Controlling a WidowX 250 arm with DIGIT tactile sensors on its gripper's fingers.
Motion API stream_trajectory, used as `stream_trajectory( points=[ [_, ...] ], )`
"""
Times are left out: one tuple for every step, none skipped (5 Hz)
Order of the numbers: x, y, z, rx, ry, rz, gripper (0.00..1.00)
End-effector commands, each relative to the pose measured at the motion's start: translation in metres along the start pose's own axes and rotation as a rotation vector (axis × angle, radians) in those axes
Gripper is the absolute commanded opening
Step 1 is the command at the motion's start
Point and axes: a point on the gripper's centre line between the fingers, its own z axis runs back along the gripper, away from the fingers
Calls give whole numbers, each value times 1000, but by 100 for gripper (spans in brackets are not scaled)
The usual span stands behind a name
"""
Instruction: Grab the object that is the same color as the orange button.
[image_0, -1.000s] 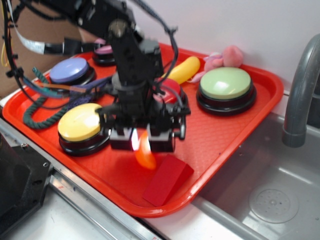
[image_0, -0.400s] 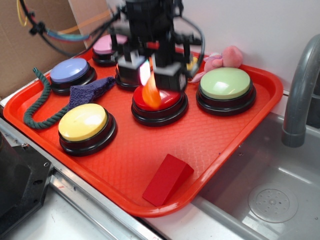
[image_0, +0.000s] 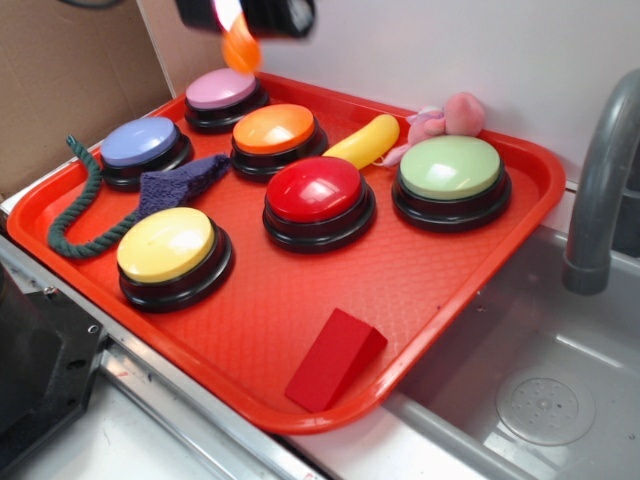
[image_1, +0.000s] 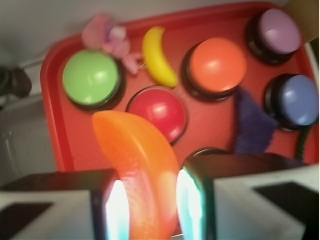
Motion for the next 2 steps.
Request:
stream_trajectory(
  points=[
    [25, 50, 34, -20, -109, 147, 0],
    [24, 61, 32, 31, -100, 235, 0]
  ],
)
